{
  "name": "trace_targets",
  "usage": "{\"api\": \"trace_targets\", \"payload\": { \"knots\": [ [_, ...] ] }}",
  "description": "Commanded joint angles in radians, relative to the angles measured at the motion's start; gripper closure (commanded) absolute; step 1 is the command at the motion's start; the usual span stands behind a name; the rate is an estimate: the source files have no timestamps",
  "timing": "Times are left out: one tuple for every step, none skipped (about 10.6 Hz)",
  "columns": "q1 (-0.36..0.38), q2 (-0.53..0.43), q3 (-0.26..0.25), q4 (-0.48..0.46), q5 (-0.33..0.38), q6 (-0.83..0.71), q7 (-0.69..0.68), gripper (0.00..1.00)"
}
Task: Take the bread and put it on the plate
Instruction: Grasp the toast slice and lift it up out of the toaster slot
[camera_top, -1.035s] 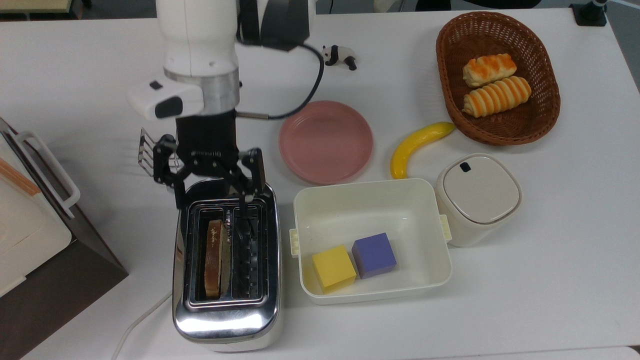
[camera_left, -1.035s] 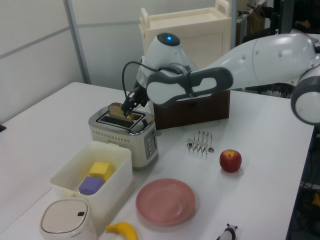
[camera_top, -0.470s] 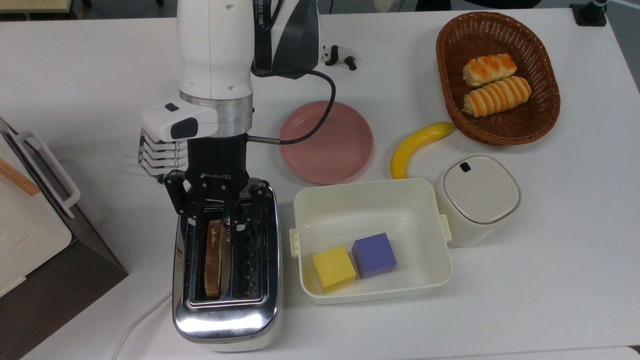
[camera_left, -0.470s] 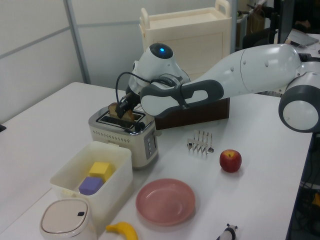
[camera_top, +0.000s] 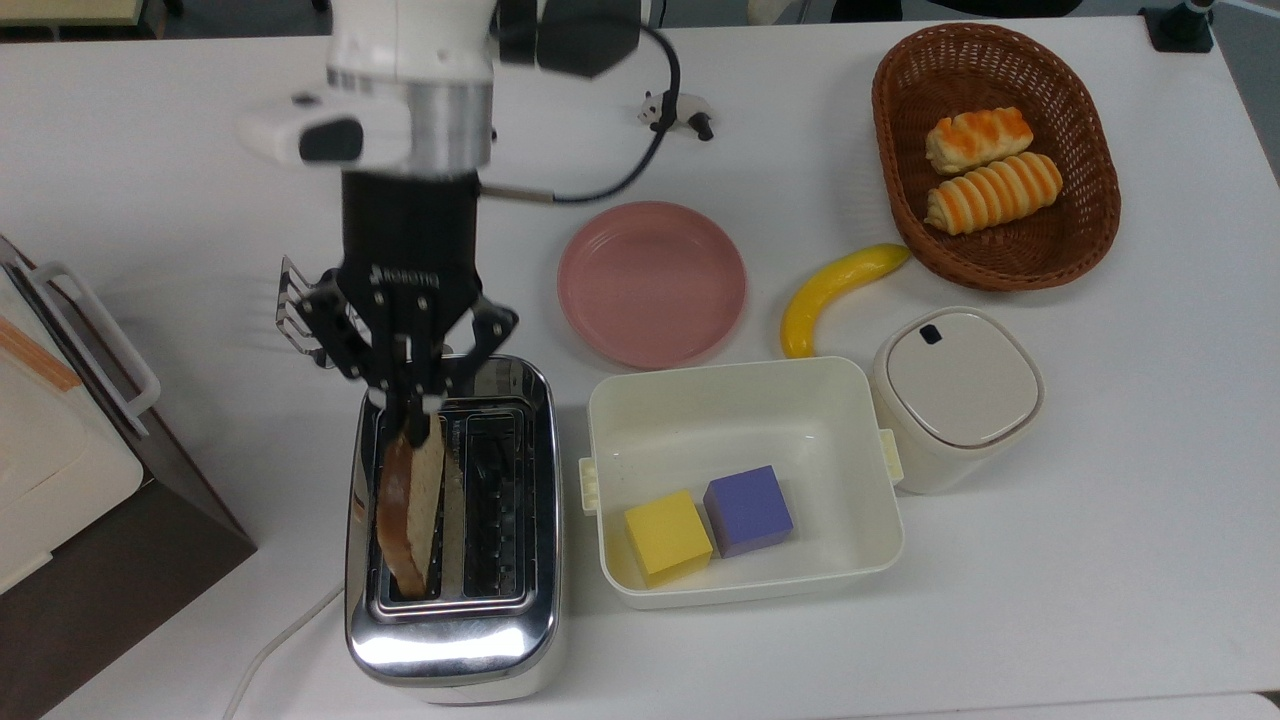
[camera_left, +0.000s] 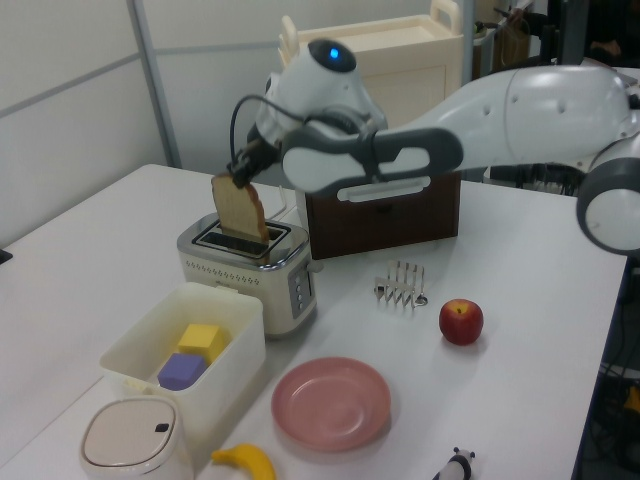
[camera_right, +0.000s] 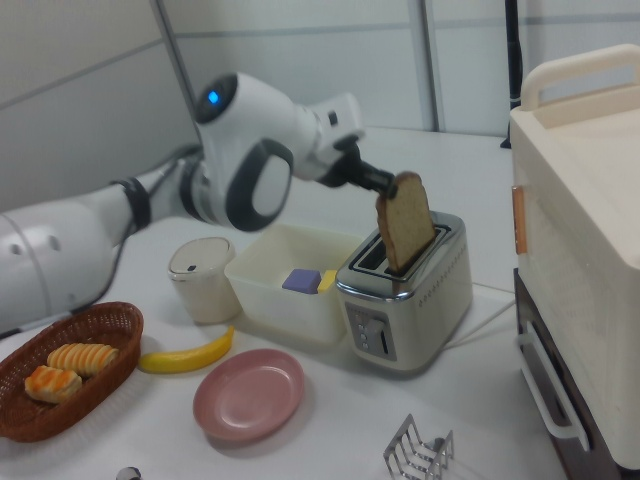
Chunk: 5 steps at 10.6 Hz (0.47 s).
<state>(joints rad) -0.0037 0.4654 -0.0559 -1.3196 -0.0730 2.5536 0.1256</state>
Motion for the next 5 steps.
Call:
{"api": "trace_targets", "payload": {
  "knots": [
    [0.014, -0.155, -0.004, -0.041, -0.005, -0.201, 0.012, 1.00],
    [0.016, -0.192, 0.001, -0.041, 0.011, -0.310, -0.007, 1.00],
    [0.018, -0.239, 0.007, -0.041, 0.066, -0.416, -0.035, 1.00],
    [0.024, -0.292, 0.008, -0.046, 0.143, -0.517, -0.097, 1.00],
    [0.045, -0.322, 0.004, -0.047, 0.186, -0.643, -0.180, 1.00]
  ]
}}
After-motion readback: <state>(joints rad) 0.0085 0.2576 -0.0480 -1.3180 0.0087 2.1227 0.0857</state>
